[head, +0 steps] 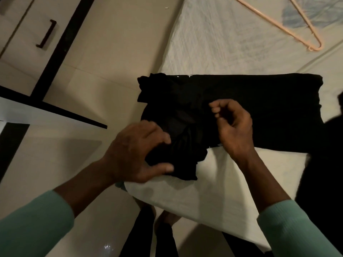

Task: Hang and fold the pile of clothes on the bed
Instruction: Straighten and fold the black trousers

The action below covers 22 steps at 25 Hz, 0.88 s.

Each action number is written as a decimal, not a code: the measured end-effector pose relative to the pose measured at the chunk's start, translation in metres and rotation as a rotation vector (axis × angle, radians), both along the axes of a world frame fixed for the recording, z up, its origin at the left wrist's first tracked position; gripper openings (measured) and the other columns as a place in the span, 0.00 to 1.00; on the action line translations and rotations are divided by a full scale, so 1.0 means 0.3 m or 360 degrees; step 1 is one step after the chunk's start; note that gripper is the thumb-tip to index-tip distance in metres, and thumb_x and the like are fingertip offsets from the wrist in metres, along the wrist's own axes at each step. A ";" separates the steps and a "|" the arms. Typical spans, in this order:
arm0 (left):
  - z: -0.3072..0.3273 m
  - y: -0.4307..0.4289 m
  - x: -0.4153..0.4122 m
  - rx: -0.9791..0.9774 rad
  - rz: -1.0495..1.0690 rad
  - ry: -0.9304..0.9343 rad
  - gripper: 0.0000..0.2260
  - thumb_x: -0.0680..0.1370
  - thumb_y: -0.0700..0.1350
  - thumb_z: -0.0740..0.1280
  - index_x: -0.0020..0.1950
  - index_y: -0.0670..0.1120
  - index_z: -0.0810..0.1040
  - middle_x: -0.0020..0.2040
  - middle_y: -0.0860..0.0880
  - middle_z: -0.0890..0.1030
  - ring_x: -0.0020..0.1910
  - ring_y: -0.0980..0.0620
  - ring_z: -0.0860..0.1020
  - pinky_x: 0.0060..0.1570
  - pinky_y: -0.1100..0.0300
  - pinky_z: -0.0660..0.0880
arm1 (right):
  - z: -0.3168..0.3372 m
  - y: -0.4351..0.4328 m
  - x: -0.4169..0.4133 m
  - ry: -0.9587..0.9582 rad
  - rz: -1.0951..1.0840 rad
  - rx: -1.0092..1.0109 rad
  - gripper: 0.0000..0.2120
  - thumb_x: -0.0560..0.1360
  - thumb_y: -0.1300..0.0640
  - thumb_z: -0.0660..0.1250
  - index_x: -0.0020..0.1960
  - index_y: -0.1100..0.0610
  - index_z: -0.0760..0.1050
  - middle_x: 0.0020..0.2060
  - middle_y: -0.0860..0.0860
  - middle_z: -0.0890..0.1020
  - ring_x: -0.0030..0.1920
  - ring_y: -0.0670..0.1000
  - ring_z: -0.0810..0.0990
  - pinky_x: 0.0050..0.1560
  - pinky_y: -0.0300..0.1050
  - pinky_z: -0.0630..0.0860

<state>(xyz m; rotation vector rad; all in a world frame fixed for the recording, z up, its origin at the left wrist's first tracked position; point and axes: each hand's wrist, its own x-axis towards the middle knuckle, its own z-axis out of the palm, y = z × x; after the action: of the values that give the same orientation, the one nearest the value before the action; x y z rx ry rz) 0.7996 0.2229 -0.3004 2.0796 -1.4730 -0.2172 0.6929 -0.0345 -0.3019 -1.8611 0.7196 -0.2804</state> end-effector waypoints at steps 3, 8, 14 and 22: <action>-0.079 0.032 -0.069 0.0333 -0.0218 -0.0285 0.22 0.80 0.61 0.67 0.64 0.47 0.81 0.58 0.47 0.80 0.52 0.46 0.77 0.47 0.51 0.72 | 0.012 0.016 -0.104 0.0402 0.0485 -0.0115 0.31 0.69 0.70 0.66 0.65 0.44 0.78 0.62 0.45 0.79 0.66 0.48 0.74 0.68 0.41 0.72; -0.034 0.004 -0.052 0.0004 0.0231 0.0439 0.06 0.82 0.46 0.66 0.53 0.49 0.83 0.46 0.55 0.83 0.43 0.58 0.80 0.44 0.63 0.75 | 0.047 0.007 -0.053 0.0600 0.0641 -0.0193 0.11 0.73 0.51 0.76 0.54 0.43 0.81 0.55 0.46 0.80 0.60 0.50 0.77 0.63 0.52 0.76; 0.038 -0.072 0.081 -0.0178 0.1364 0.1703 0.12 0.87 0.50 0.62 0.50 0.51 0.83 0.46 0.50 0.84 0.48 0.50 0.83 0.47 0.57 0.79 | 0.133 -0.042 0.072 0.0221 0.0290 0.0302 0.13 0.79 0.52 0.72 0.50 0.64 0.79 0.42 0.59 0.80 0.45 0.56 0.80 0.56 0.62 0.81; 0.005 -0.025 0.022 -0.0094 0.1462 0.1707 0.05 0.82 0.50 0.71 0.52 0.49 0.84 0.46 0.52 0.86 0.41 0.60 0.84 0.38 0.68 0.77 | 0.034 -0.020 0.205 0.0352 0.0333 -0.0109 0.09 0.81 0.47 0.68 0.46 0.50 0.79 0.42 0.52 0.84 0.43 0.51 0.83 0.51 0.55 0.82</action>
<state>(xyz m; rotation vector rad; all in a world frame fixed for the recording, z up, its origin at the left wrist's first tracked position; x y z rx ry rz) 0.8061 0.2155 -0.2989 1.8425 0.1158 -0.7326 0.7545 -0.0404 -0.2916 -2.0348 0.6631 0.0368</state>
